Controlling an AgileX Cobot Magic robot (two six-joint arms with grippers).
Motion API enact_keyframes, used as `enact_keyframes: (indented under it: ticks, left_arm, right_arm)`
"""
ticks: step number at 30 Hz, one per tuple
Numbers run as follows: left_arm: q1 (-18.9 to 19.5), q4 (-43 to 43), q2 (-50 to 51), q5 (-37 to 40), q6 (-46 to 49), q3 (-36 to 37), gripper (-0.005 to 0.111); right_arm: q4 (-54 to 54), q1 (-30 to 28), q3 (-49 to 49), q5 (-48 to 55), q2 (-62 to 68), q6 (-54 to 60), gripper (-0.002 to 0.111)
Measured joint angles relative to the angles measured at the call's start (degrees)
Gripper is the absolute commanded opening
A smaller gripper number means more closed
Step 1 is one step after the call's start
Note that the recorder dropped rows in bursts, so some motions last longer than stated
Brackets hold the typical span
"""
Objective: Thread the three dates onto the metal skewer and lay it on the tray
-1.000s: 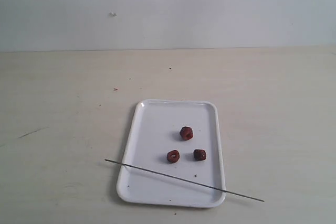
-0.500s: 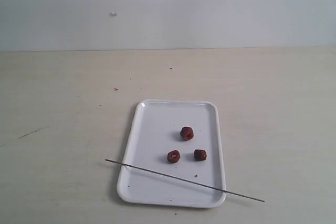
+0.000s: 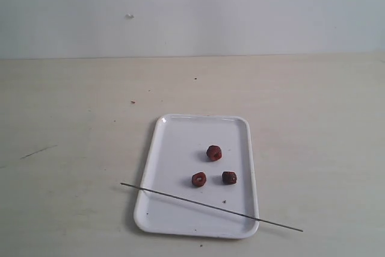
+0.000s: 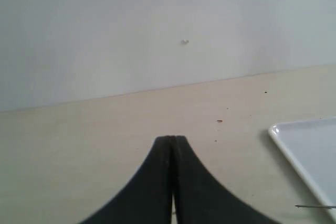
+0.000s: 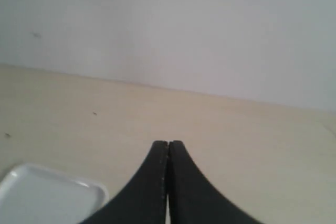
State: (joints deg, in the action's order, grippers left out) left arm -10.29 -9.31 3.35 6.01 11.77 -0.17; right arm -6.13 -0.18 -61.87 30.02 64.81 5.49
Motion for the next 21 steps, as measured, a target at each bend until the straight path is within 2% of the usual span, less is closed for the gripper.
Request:
enact_keyframes:
  ticks: [5,8,10,15,18,21]
  left_arm:
    - [0.0,0.0,0.0,0.0,0.0,0.0,0.000]
    - [0.0,0.0,0.0,0.0,0.0,0.0,0.000]
    - [0.0,0.0,0.0,0.0,0.0,0.0,0.000]
    - [0.0,0.0,0.0,0.0,0.0,0.0,0.000]
    - [0.0,0.0,0.0,0.0,0.0,0.0,0.000]
    - [0.0,0.0,0.0,0.0,0.0,0.0,0.000]
  right_arm:
    - [18.4,0.0,-15.0,19.8,11.0,-8.2,0.000]
    - [22.6,-0.1,-21.4,33.1,18.8,-7.5,0.000]
    - [21.0,-0.2,-24.1,36.9,23.1,-2.6,0.000]
    - [4.2,3.5,-23.2,39.4,27.7,18.9,0.000]
    - [3.1,7.0,-21.7,39.6,27.9,27.7,0.000]
    - [3.0,9.8,-19.0,39.7,28.2,31.7,0.000]
